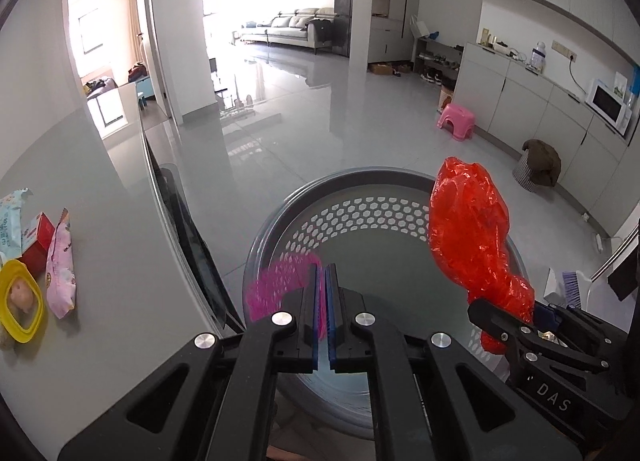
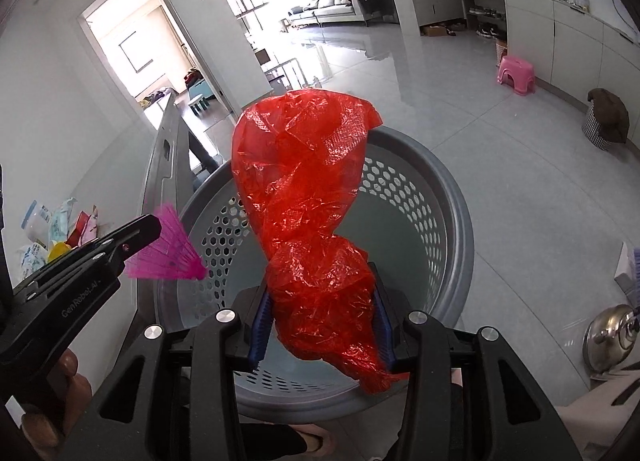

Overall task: Collect trash
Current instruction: 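Carry both items over the grey basket and open both grippers to drop them, then move both tools back from the basket toward the table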

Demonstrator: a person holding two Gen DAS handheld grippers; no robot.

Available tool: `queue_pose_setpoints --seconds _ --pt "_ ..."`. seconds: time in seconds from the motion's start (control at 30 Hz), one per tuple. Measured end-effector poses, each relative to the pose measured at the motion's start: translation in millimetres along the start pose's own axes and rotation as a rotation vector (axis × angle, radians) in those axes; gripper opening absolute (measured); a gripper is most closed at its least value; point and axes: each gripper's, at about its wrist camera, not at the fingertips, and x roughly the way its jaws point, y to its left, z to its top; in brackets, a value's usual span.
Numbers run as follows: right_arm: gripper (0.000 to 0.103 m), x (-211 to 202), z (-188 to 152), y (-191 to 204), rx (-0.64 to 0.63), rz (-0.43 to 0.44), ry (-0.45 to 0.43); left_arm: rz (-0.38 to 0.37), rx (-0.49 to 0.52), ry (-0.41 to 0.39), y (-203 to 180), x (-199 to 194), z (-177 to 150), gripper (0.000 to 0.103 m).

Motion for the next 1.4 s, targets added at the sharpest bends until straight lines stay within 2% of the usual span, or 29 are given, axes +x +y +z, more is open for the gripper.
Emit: queue_pose_setpoints --seconds 0.07,0.1,0.13,0.17,0.2,0.23,0.27,0.6,0.8,1.03,1.17,1.4 --pt "0.048 0 -1 2 0.000 -0.006 -0.004 -0.006 -0.002 0.007 0 2 0 0.010" --pt "0.054 -1 -1 2 0.000 -0.010 -0.009 -0.009 -0.006 0.009 1 2 0 0.013" --pt "0.059 -2 -1 1 0.001 -0.013 -0.017 -0.009 -0.009 0.010 2 1 0 0.023" --pt "0.061 -4 -1 1 0.004 -0.014 -0.024 -0.005 -0.013 0.008 3 0 0 0.037" --pt "0.061 -5 -2 -1 0.008 -0.014 -0.029 0.001 -0.018 0.001 3 -3 0 0.044" --pt "0.061 -6 -2 -2 0.012 -0.014 -0.031 0.008 -0.021 -0.009 4 -4 0 0.058" --pt "0.061 -7 -3 -3 0.017 -0.014 -0.033 0.017 -0.025 -0.024 5 -8 0 0.064" --pt "0.061 -10 -6 -7 0.038 -0.007 -0.032 0.038 -0.041 -0.019 9 -17 -1 0.065" --pt "0.061 -16 -8 -9 0.031 -0.016 -0.038 0.066 -0.054 -0.035 12 -28 -3 0.074" --pt "0.061 -25 -8 -4 0.023 -0.017 -0.046 0.092 -0.067 -0.076 16 -50 -3 0.091" --pt "0.061 -31 -10 5 0.009 -0.016 -0.053 0.082 -0.093 -0.105 23 -65 -4 0.096" --pt "0.061 -43 -12 24 -0.031 -0.010 -0.065 0.059 -0.158 -0.138 43 -89 -5 0.097"
